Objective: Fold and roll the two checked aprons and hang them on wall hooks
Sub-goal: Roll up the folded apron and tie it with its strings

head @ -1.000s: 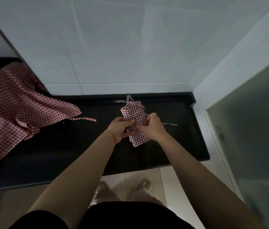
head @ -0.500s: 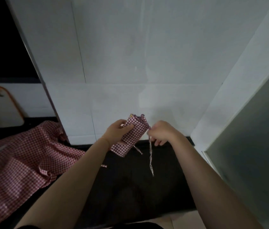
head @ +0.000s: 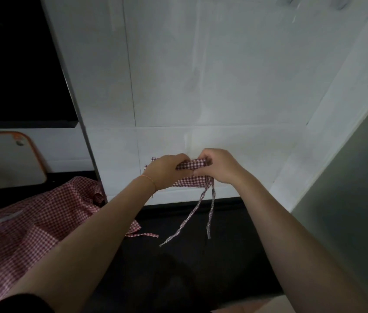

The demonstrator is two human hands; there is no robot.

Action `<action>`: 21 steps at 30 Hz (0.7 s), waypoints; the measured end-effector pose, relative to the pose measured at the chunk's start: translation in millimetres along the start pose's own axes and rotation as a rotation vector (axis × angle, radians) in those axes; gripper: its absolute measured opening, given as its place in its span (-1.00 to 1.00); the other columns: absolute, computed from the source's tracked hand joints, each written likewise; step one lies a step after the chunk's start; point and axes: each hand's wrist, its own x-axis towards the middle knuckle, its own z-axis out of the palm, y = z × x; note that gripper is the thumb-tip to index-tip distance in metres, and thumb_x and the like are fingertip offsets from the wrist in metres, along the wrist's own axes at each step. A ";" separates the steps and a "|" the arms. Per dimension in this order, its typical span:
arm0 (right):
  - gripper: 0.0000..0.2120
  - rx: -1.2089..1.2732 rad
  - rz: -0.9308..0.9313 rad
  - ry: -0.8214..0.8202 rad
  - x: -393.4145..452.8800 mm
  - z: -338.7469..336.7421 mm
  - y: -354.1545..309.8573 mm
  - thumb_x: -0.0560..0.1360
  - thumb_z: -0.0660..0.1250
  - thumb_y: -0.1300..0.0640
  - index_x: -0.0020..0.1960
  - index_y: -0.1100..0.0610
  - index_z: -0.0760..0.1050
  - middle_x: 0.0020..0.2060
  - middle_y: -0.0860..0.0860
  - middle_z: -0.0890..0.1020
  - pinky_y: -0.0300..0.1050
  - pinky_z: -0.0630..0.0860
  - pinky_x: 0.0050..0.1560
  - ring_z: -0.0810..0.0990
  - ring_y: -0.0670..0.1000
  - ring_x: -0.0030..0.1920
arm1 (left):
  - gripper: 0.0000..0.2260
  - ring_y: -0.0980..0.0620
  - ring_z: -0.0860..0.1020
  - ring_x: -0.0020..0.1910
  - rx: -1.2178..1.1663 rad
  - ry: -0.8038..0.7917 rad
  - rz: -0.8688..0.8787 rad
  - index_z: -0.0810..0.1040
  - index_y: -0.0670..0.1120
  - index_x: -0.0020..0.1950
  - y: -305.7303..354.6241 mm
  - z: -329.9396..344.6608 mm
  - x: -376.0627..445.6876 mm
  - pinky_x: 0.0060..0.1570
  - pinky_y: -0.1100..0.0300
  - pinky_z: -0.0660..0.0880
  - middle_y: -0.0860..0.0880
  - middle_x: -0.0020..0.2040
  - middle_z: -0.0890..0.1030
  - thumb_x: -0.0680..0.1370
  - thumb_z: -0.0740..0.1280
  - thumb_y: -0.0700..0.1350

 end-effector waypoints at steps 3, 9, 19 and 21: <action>-0.82 0.007 -0.033 0.100 1.6 1.4 -2.6 0.40 0.54 0.11 -0.06 0.08 0.59 -0.16 -0.04 0.64 -0.11 0.58 -0.20 0.64 -0.02 -0.14 | -0.75 0.03 0.55 -0.02 -0.048 -0.032 -0.025 0.51 -0.02 0.23 -6.5 -3.1 2.1 -0.02 0.17 0.48 0.00 0.03 0.62 0.63 0.23 0.06; -0.54 0.196 0.029 0.116 4.8 4.0 -2.1 0.41 0.54 0.08 0.26 0.02 0.49 -0.02 -0.08 0.57 -0.19 0.56 -0.10 0.59 -0.09 -0.03 | -0.80 0.00 0.55 -0.01 -0.098 0.067 -0.063 0.51 0.02 0.19 -16.1 -8.4 2.8 -0.01 0.15 0.48 0.01 0.04 0.62 0.63 0.21 0.05; -0.82 0.043 0.150 0.096 7.8 -4.4 3.2 0.51 0.27 0.28 0.05 0.15 0.61 -0.21 -0.02 0.60 -0.23 0.46 -0.24 0.58 -0.01 -0.15 | -0.75 -0.06 0.55 0.05 0.000 0.072 -0.089 0.50 0.01 0.25 -30.2 -18.0 4.6 0.05 0.07 0.49 -0.03 0.09 0.61 0.63 0.22 0.06; -0.79 0.073 0.211 -0.016 9.9 -11.1 -0.1 0.55 0.21 0.28 0.07 0.18 0.60 -0.27 0.04 0.59 -0.16 0.52 -0.22 0.56 0.01 -0.27 | -0.75 -0.08 0.54 0.09 0.069 0.055 -0.065 0.49 -0.01 0.26 -32.8 -17.9 5.3 0.05 0.06 0.47 -0.04 0.11 0.60 0.63 0.23 0.03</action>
